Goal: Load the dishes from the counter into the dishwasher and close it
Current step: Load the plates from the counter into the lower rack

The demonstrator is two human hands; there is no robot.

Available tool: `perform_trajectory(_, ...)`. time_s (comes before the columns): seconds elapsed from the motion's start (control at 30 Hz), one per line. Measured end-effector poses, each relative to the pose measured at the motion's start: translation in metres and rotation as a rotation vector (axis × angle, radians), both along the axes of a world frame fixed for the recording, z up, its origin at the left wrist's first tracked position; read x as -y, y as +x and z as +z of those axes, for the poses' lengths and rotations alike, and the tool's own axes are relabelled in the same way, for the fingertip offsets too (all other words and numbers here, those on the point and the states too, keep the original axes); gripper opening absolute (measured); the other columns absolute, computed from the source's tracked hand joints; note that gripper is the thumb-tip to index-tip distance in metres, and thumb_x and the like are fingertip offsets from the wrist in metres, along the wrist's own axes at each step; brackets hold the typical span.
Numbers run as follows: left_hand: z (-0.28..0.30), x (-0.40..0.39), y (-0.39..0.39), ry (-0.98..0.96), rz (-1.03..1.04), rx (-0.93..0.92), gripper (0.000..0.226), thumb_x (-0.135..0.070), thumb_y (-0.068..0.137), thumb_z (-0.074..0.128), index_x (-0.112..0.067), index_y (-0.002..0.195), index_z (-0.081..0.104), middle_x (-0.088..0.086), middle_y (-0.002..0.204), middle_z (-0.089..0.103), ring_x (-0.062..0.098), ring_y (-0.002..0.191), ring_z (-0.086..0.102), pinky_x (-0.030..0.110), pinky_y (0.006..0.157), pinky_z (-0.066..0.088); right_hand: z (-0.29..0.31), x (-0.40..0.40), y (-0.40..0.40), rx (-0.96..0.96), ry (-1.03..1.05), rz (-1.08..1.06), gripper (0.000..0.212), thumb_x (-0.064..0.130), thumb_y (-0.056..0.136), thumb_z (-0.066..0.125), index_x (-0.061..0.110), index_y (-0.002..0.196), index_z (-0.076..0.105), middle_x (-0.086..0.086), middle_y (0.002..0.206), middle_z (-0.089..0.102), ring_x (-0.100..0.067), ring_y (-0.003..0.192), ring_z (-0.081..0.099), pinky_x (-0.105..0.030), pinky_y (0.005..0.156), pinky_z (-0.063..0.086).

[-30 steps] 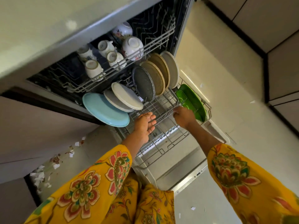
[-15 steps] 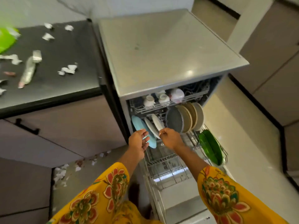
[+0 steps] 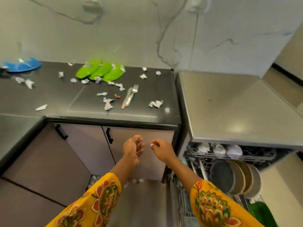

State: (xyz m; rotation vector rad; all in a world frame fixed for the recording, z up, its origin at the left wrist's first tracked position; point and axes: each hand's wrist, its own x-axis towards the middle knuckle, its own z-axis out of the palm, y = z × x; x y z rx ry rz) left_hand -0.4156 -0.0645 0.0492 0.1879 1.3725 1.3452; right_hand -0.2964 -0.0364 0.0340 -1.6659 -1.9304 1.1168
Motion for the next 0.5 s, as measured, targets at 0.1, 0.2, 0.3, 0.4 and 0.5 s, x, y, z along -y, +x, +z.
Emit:
perform_trajectory(0.1, 0.011, -0.013, -0.050, 0.034, 0.036, -0.005, 0.018, -0.019, 0.094, 0.051, -0.015, 0.082, 0.063, 0.001, 0.083, 0.062, 0.016, 0.073, 0.057, 0.027, 0.062, 0.042, 0.016, -0.014, -0.052, -0.049, 0.022, 0.008, 0.020, 0.022, 0.093, 0.053, 0.010, 0.103, 0.065, -0.010, 0.102, 0.067, -0.020, 0.091, 0.057, -0.035, 0.088, 0.046)
perform_trajectory(0.2, 0.024, -0.025, -0.100, 0.054, 0.054, -0.010, 0.016, -0.019, 0.093, 0.051, -0.014, 0.084, 0.063, 0.001, 0.085, 0.063, 0.015, 0.072, 0.057, 0.026, 0.062, 0.042, 0.030, -0.026, -0.099, -0.049, 0.037, 0.027, 0.023, 0.022, 0.093, 0.053, 0.011, 0.109, 0.064, -0.009, 0.109, 0.067, -0.022, 0.101, 0.060, -0.031, 0.089, 0.045)
perform_trajectory(0.3, 0.037, -0.033, -0.141, 0.076, 0.079, -0.005, 0.015, -0.018, 0.093, 0.051, -0.013, 0.084, 0.062, 0.002, 0.085, 0.062, 0.015, 0.070, 0.056, 0.026, 0.061, 0.040, 0.041, -0.036, -0.139, -0.041, 0.081, 0.035, 0.023, 0.021, 0.092, 0.053, 0.010, 0.108, 0.066, -0.010, 0.110, 0.067, -0.025, 0.105, 0.060, -0.030, 0.087, 0.044)
perform_trajectory(0.4, 0.047, -0.037, -0.186, 0.117, 0.122, -0.002, 0.018, -0.018, 0.095, 0.047, -0.014, 0.084, 0.061, 0.001, 0.088, 0.062, 0.015, 0.073, 0.056, 0.026, 0.064, 0.041, 0.051, -0.046, -0.182, -0.058, 0.082, 0.047, 0.022, 0.021, 0.093, 0.052, 0.008, 0.104, 0.067, -0.010, 0.105, 0.068, -0.024, 0.101, 0.060, -0.032, 0.086, 0.045)
perform_trajectory(0.5, 0.052, -0.038, -0.222, 0.123, 0.171, -0.014, 0.018, -0.019, 0.096, 0.046, -0.014, 0.088, 0.061, 0.003, 0.100, 0.062, 0.015, 0.078, 0.057, 0.026, 0.068, 0.042, 0.057, -0.054, -0.216, -0.082, 0.082, 0.079, 0.020, 0.022, 0.093, 0.051, 0.009, 0.101, 0.066, -0.005, 0.094, 0.065, -0.019, 0.090, 0.059, -0.030, 0.079, 0.045)
